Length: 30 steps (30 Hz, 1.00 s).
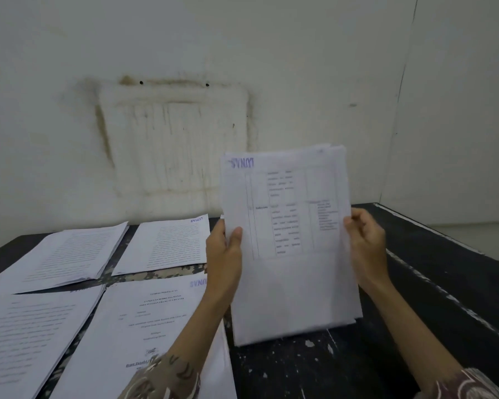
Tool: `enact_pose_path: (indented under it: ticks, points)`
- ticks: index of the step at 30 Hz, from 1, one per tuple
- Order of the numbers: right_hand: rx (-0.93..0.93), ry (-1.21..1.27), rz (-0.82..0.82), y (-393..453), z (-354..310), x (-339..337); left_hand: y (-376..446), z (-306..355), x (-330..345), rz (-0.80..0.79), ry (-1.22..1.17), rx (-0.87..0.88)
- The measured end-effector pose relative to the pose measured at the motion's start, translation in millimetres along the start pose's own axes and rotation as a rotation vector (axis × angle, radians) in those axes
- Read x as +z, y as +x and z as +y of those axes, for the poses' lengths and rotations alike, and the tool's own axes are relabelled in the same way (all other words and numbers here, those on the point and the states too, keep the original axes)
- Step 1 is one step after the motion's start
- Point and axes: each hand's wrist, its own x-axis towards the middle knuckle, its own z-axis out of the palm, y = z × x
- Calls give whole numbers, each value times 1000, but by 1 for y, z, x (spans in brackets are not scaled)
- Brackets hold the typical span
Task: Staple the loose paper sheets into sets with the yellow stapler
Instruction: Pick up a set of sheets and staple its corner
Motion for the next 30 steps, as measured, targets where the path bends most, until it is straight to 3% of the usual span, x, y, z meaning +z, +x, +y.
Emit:
enact_pose_path:
  ticks: [5,14,21,30]
  points:
    - [-130,102,97,-6,-18,4,4,22,6,-19,-9,72]
    - [4,91,43,-21,6,12,-5,0,6,-85,-65,-1]
    - [23,-69,18,-12,14,18,4,-5,6,-140,-64,-74]
    - [129,-304,-109,11,18,5,13,-4,2,-245,-242,-386]
